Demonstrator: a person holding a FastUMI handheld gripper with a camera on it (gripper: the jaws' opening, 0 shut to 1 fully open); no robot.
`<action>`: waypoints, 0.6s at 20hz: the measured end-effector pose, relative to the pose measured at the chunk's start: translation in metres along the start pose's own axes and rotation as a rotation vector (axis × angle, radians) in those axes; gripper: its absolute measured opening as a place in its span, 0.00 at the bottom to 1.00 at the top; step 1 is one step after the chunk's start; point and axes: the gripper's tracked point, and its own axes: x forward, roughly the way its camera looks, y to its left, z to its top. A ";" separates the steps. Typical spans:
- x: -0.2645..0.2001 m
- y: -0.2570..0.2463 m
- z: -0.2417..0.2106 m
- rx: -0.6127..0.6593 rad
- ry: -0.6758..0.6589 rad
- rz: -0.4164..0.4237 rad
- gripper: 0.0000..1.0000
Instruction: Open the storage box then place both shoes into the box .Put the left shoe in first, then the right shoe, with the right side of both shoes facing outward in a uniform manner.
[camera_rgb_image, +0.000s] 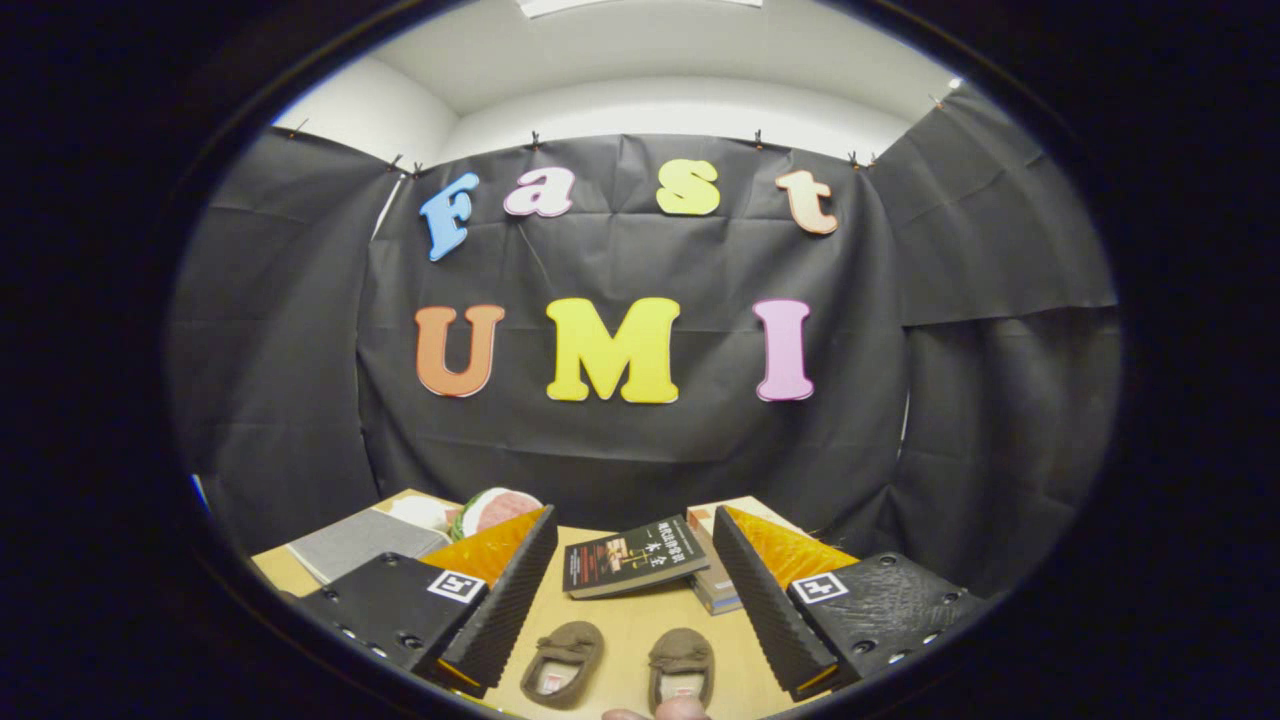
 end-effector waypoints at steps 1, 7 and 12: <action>0.003 0.004 -0.004 0.010 0.004 0.021 0.95; 0.019 0.063 -0.036 0.066 0.084 0.193 0.95; 0.035 0.141 -0.085 0.122 0.176 0.301 0.95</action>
